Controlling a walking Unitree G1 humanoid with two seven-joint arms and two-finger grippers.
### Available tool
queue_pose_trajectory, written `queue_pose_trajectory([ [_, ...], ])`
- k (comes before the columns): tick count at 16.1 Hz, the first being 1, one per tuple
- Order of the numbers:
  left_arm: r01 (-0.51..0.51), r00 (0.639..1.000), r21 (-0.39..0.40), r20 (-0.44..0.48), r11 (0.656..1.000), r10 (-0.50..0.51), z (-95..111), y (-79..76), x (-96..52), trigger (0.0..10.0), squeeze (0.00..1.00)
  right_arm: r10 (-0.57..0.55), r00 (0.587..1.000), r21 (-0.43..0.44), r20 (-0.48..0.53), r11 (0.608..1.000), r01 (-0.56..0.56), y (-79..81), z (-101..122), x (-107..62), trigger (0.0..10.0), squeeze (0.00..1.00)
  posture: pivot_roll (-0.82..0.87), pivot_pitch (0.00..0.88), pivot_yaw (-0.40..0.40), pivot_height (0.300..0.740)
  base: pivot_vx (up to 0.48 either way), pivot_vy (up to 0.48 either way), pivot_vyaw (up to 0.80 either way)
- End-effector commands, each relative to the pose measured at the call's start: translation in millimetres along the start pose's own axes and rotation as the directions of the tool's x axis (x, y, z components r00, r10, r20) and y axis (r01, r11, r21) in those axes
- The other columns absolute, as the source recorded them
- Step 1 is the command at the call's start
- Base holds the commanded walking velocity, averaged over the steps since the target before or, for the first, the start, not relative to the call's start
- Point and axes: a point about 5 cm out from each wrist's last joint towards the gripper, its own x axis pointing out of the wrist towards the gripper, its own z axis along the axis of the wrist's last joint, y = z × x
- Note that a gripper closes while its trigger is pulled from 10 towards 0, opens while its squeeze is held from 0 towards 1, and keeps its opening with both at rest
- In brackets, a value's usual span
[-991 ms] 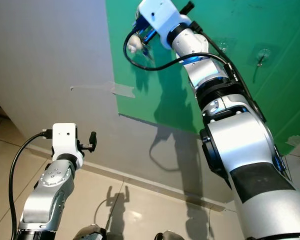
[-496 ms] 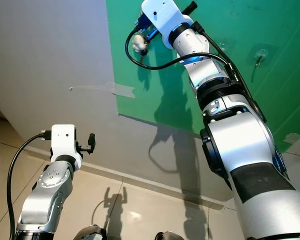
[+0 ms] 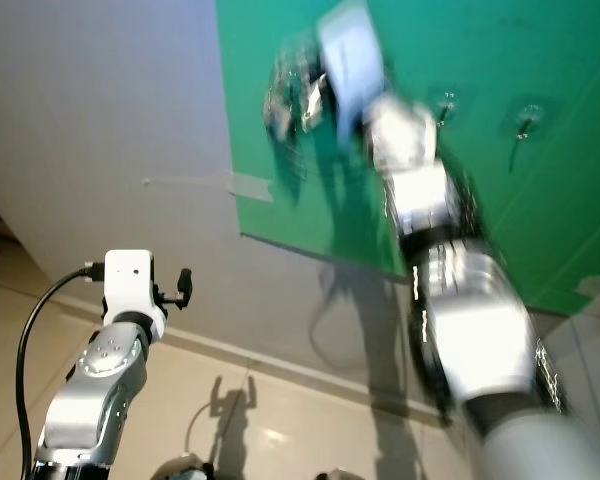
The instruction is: Hang keys on a hook
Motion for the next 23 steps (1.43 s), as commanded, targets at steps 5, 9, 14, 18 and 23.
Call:
queue_pose_trajectory([
  [5, 0.065, 0.998, 0.023, 0.003, 0.998, -0.066, 3, -11.9, 5.8, 10.0, 0.00, 0.036, 0.999, 0.061, -0.007, 0.998, -0.035, 14.1, 1, -29.2, 0.0, 0.00, -0.12, 0.000, 0.037, 0.740, 0.000, 0.000, 0.00],
  [9, 0.072, 0.997, 0.025, 0.004, 0.997, -0.072, 3, -11.5, 8.3, 10.0, 0.00, -0.153, 0.978, 0.019, -0.144, 0.987, 0.158, -22.6, -6, -58.1, 0.0, 0.00, -0.13, 0.000, 0.039, 0.740, 0.000, 0.000, 0.00],
  [14, 0.083, 0.997, 0.024, 0.006, 0.996, -0.083, 5, -13.7, 11.4, 10.0, 0.00, -0.118, 0.992, -0.356, -0.046, 0.930, 0.094, -28.3, 32, -57.8, 0.0, 0.00, -0.15, 0.000, 0.047, 0.740, 0.000, 0.000, 0.00],
  [18, 0.086, 0.996, 0.023, 0.009, 0.996, -0.086, 5, -15.1, 13.2, 10.0, 0.00, -0.057, 0.998, -0.523, 0.031, 0.850, 0.064, -26.1, 59, -51.6, 0.0, 0.00, -0.15, 0.000, 0.044, 0.740, 0.000, 0.000, 0.00],
  [23, 0.084, 0.996, 0.025, 0.012, 0.996, -0.084, 6, -13.8, 14.9, 10.0, 0.00, -0.100, 0.987, -0.736, 0.127, 0.657, 0.162, -50.3, 90, -35.5, 0.0, 0.00, -0.14, 0.000, 0.049, 0.740, 0.000, 0.000, 0.00],
])
